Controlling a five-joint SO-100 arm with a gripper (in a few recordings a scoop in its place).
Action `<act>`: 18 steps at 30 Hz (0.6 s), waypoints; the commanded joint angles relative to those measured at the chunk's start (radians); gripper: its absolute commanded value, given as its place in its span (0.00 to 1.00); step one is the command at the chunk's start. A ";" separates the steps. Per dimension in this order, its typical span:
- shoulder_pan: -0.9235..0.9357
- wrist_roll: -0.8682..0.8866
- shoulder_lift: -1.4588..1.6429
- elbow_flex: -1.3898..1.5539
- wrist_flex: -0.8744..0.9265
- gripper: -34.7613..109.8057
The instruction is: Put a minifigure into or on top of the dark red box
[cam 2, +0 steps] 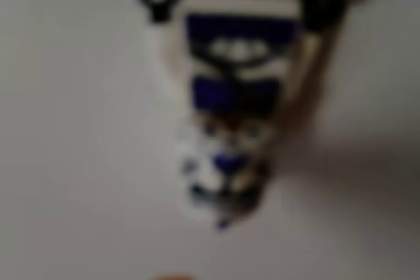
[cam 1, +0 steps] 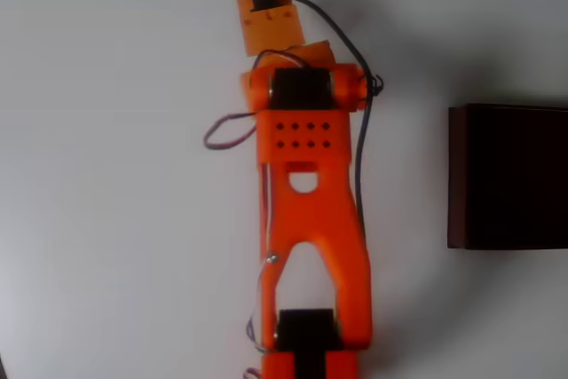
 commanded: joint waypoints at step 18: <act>-0.072 0.138 -0.400 -0.689 0.339 0.38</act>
